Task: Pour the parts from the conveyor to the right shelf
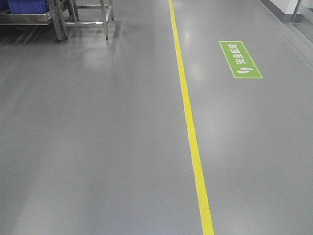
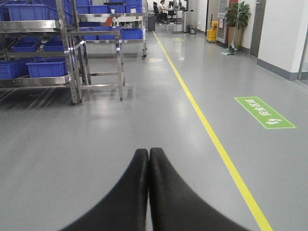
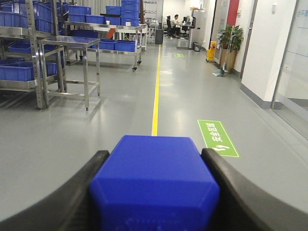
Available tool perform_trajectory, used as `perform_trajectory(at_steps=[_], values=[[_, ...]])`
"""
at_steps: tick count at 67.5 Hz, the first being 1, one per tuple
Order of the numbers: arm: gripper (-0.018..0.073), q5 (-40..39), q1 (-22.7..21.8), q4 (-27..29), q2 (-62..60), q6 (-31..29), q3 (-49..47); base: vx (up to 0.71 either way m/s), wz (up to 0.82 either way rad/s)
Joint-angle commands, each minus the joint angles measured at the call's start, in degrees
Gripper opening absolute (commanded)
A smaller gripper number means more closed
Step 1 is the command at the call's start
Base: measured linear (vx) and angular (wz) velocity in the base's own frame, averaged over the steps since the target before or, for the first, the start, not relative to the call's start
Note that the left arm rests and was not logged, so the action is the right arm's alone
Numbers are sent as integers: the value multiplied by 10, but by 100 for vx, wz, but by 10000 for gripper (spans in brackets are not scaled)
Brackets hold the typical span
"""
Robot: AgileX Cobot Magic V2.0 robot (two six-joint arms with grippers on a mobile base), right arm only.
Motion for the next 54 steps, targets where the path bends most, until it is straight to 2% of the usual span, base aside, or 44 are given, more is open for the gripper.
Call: perform_trajectory(at_steps=[1,28,54], values=[[-6,-43,-3,-1,8,-5,-16,42,9],[-6,-43,-3,-1,8,-5,-16,47,5],[-6,-43,-3,-1,8,-5,-16,55,-12]])
